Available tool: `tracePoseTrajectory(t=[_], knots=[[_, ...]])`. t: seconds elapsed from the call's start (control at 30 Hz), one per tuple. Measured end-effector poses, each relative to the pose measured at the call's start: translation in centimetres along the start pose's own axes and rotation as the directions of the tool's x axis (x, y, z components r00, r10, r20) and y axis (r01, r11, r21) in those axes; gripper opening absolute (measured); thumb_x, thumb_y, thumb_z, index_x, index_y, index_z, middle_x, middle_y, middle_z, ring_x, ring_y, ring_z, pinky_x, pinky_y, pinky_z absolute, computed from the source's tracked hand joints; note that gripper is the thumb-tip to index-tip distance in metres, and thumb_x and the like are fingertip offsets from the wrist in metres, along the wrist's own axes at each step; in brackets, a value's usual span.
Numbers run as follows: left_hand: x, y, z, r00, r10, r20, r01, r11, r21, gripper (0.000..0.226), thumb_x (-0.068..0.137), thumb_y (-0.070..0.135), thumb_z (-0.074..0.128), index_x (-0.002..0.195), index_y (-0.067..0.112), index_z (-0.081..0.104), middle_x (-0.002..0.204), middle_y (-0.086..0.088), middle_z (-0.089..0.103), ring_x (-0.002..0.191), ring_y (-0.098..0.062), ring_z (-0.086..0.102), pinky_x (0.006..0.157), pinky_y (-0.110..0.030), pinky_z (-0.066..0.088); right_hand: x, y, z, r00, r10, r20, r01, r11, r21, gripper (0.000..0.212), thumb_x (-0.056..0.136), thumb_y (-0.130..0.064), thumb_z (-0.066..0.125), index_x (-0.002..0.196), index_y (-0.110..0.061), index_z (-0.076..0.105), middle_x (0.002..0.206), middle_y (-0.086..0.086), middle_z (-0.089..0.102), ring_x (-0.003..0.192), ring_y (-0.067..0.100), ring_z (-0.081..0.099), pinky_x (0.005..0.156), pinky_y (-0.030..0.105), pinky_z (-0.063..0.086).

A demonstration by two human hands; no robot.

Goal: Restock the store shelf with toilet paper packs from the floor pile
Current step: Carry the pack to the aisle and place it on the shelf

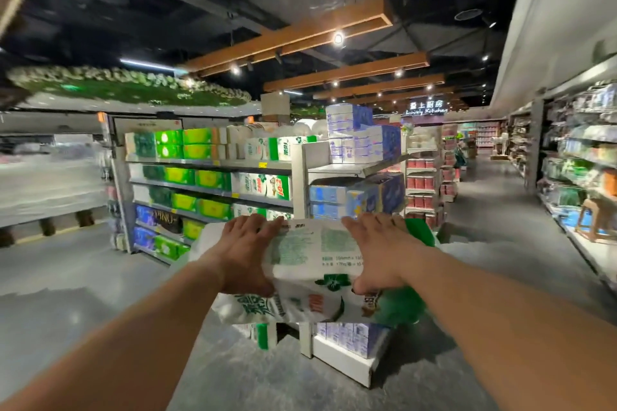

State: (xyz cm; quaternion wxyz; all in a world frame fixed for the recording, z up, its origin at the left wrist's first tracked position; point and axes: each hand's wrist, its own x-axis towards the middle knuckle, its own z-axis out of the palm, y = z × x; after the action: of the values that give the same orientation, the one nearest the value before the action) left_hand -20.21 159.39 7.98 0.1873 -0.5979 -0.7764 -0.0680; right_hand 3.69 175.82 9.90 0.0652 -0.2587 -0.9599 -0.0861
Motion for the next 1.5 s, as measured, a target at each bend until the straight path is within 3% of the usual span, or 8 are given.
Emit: tracePoseTrajectory(t=[0.5,0.77,1.0,1.1,1.5], knots=[[16.7,-20.4,8.7,0.995,-0.104,0.0,0.104,0.99,0.09,0.13,0.043,0.078,0.062,0.158,0.038,0.015,0.137,0.0,0.034,0.128,-0.024,0.031,0.118,-0.043,0.021,30.2,-0.7,5.5,0.989,-0.12,-0.08,0.122,0.992,0.02,0.123,0.068,-0.065,0.075,0.158,-0.028,0.0,0.156,0.008,0.024,0.145,0.032,0.022,0.122,0.061,0.011],[27.0,-31.6,12.7,0.981,-0.194,0.002,0.191,0.971,0.142,0.127,0.056,0.073,0.077,0.158,0.036,0.011,0.133,0.0,0.034,0.125,-0.021,0.03,0.118,-0.042,0.021,50.2,0.2,7.7,0.965,-0.23,-0.124,0.233,0.973,0.008,0.127,0.065,-0.07,0.073,0.158,-0.029,-0.002,0.154,0.006,0.025,0.143,0.031,0.022,0.122,0.057,0.014],[33.5,-43.5,16.1,0.972,-0.235,-0.009,0.233,0.957,0.175,0.126,0.058,0.071,0.08,0.158,0.033,0.012,0.136,-0.001,0.035,0.128,-0.023,0.03,0.118,-0.043,0.021,65.3,-3.3,8.6,0.948,-0.289,-0.133,0.289,0.957,-0.019,0.127,0.067,-0.073,0.073,0.158,-0.029,-0.002,0.159,0.008,0.019,0.145,0.034,0.019,0.122,0.058,0.012],[36.2,-50.1,18.3,0.973,-0.232,-0.015,0.23,0.953,0.195,0.125,0.057,0.074,0.078,0.156,0.035,0.012,0.131,0.0,0.036,0.124,-0.021,0.031,0.117,-0.044,0.024,72.2,-5.9,10.0,0.947,-0.286,-0.147,0.284,0.958,-0.038,0.127,0.068,-0.074,0.072,0.159,-0.027,-0.004,0.161,0.01,0.017,0.147,0.035,0.017,0.122,0.059,0.01],[50.1,-74.6,23.8,0.987,-0.16,-0.025,0.162,0.959,0.231,0.129,0.062,0.075,0.075,0.161,0.032,0.003,0.15,-0.006,0.026,0.139,-0.03,0.022,0.121,-0.045,0.013,97.6,-13.6,11.9,0.965,-0.183,-0.188,0.187,0.982,0.001,0.13,0.07,-0.072,0.073,0.161,-0.027,-0.008,0.165,0.01,0.01,0.15,0.036,0.01,0.123,0.062,0.002]])
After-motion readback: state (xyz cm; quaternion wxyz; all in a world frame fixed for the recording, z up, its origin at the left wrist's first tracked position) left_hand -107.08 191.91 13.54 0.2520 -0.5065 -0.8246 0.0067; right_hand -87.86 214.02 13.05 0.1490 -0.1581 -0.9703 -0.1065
